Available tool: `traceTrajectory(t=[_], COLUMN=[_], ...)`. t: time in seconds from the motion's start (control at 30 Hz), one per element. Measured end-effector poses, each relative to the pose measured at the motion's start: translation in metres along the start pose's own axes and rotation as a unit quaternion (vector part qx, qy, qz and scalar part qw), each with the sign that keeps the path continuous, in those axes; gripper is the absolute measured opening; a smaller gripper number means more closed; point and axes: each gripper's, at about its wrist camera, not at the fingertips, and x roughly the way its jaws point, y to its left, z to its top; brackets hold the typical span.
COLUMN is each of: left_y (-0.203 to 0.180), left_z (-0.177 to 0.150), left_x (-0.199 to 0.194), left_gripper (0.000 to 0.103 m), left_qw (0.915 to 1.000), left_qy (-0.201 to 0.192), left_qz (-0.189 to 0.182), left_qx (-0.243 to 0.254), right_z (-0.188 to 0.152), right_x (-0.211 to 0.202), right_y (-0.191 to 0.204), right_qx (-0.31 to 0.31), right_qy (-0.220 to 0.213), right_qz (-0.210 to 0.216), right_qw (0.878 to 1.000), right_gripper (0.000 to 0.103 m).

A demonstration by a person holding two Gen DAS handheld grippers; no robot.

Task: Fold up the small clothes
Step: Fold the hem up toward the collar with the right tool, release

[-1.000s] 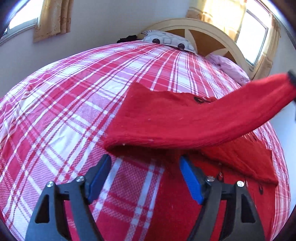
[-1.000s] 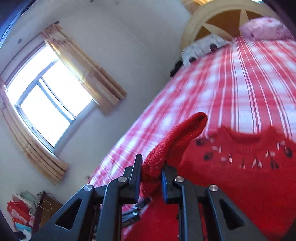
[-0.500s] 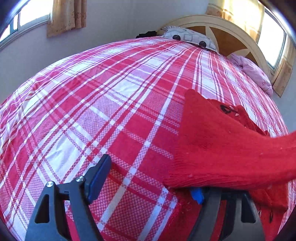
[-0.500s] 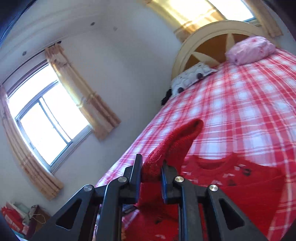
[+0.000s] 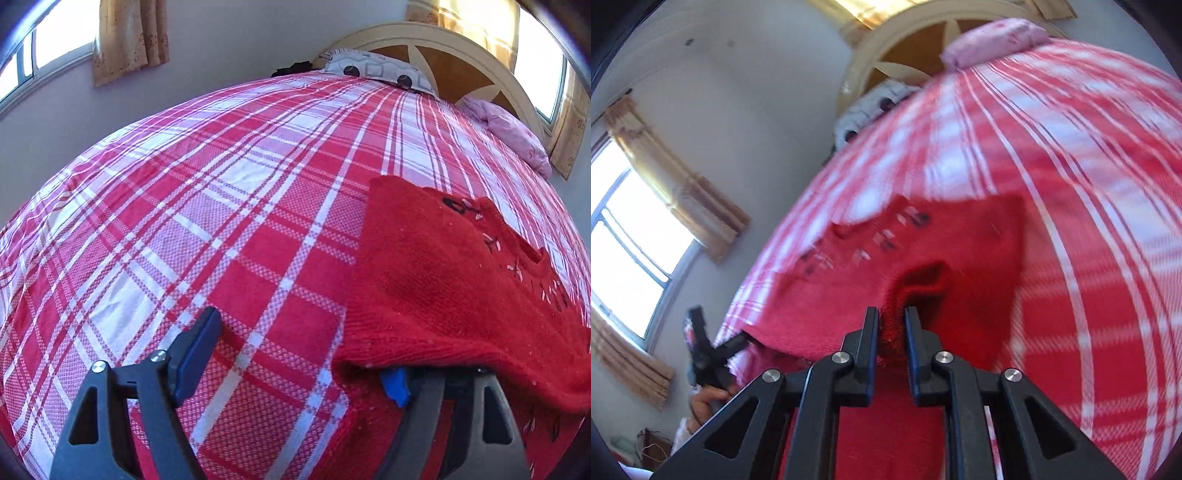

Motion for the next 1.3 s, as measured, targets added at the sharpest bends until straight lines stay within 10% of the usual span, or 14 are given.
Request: traceTrajectory(t=[0.27, 0.43, 0.6, 0.8, 1.13, 1.3], left_y=[0.000, 0.000, 0.000, 0.000, -0.002, -0.004], left_z=[-0.001, -0.001, -0.001, -0.001, -0.003, -0.003], left_x=[0.001, 0.001, 0.001, 0.001, -0.001, 0.001], left_gripper=[0.080, 0.080, 0.080, 0.083, 0.086, 0.093], left_qw=[1.0000, 1.0000, 1.0000, 1.0000, 1.0000, 0.9997], left_qy=[0.000, 0.000, 0.000, 0.002, 0.000, 0.001], left_qz=[-0.002, -0.001, -0.003, -0.006, 0.007, 0.026], left_qx=[0.001, 0.002, 0.000, -0.001, -0.006, 0.000], right_z=[-0.007, 0.016, 0.026, 0.014, 0.040, 0.042], right_x=[-0.011, -0.024, 0.017, 0.038, 0.015, 0.016], right_y=[0.005, 0.001, 0.024, 0.038, 0.057, 0.068], right_qx=[-0.013, 0.018, -0.047, -0.102, -0.143, -0.213], right_qy=[0.019, -0.032, 0.010, 0.040, -0.023, -0.039], right_qz=[-0.019, -0.007, -0.046, -0.108, -0.133, -0.187], right_qw=[1.000, 0.999, 0.998, 0.988, 0.980, 0.958], right_gripper=[0.014, 0.071, 0.070, 0.016, 0.014, 0.014])
